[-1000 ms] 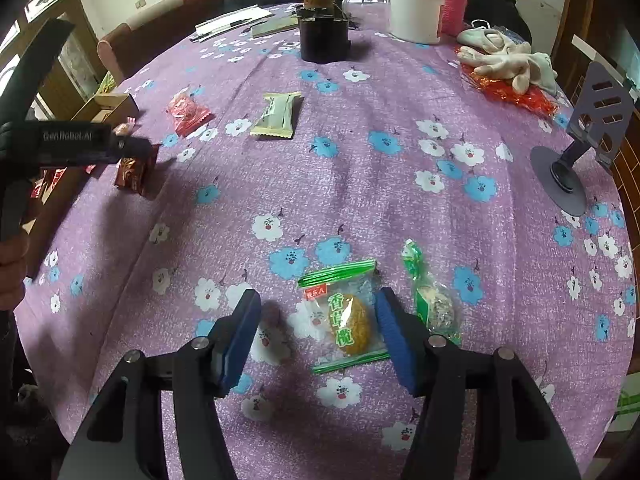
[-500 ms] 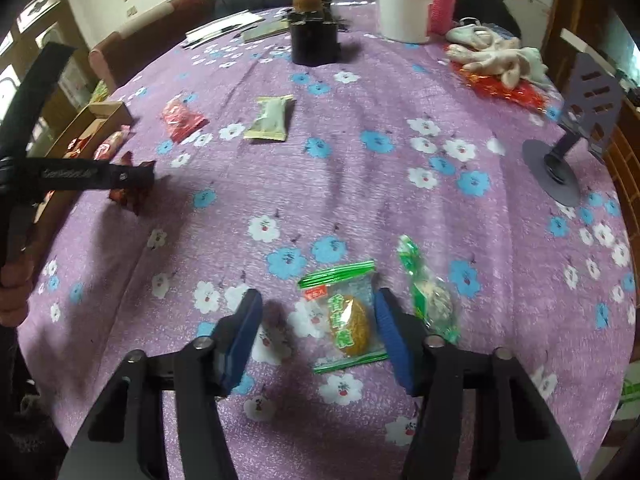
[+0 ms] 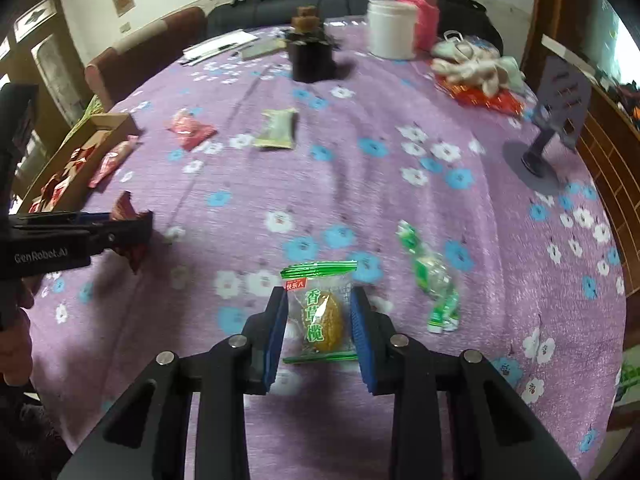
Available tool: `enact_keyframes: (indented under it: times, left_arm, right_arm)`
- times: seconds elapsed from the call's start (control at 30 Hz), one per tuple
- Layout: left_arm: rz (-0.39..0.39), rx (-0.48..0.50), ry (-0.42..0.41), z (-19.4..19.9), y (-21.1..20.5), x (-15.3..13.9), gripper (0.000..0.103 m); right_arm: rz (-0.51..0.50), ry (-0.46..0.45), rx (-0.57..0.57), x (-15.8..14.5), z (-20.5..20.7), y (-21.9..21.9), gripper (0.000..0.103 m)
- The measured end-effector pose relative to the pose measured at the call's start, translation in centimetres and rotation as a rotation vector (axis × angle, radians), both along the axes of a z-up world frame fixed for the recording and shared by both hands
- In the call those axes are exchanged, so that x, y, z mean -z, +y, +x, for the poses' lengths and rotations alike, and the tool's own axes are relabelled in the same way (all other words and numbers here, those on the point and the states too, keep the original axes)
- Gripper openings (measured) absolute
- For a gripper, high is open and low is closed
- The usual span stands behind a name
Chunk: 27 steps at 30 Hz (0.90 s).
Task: Organize snacks
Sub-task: 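Close the right tool on the green-print cake packet, then carry both packets over the box and open the right tool to drop the cake packet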
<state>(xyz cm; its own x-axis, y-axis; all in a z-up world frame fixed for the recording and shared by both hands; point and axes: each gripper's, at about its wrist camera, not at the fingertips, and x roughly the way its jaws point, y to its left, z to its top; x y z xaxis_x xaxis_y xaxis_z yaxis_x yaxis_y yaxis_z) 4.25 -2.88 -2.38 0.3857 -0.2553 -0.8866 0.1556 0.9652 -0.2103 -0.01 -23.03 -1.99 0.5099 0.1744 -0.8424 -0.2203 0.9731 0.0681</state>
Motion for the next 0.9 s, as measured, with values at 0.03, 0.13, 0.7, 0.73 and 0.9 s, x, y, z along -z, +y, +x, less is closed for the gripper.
enact_keyframes:
  times: [0.03,0.13,0.7,0.73,0.9]
  left_arm:
    - [0.004,-0.007,-0.01,-0.3,0.1,-0.2,0.043]
    - [0.019,-0.012,-0.047,-1.3,0.7,-0.7,0.043]
    - [0.106,-0.175,-0.236,-7.4,9.5,-2.5,0.044]
    - [0.107,-0.184,-0.241,-7.7,10.0,-2.6,0.044]
    - [0.121,-0.248,-0.276,-8.7,12.8,-3.4,0.044]
  right_arm:
    - [-0.002,-0.006,-0.009,-0.3,-0.1,0.5,0.03]
    - [-0.007,-0.02,-0.043,-1.1,-0.2,2.0,0.03]
    - [-0.03,-0.039,-0.291,-2.9,0.6,16.0,0.031]
    - [-0.029,-0.038,-0.305,-2.9,0.6,16.8,0.031]
    - [-0.016,-0.047,-0.379,-3.5,1.1,21.4,0.031]
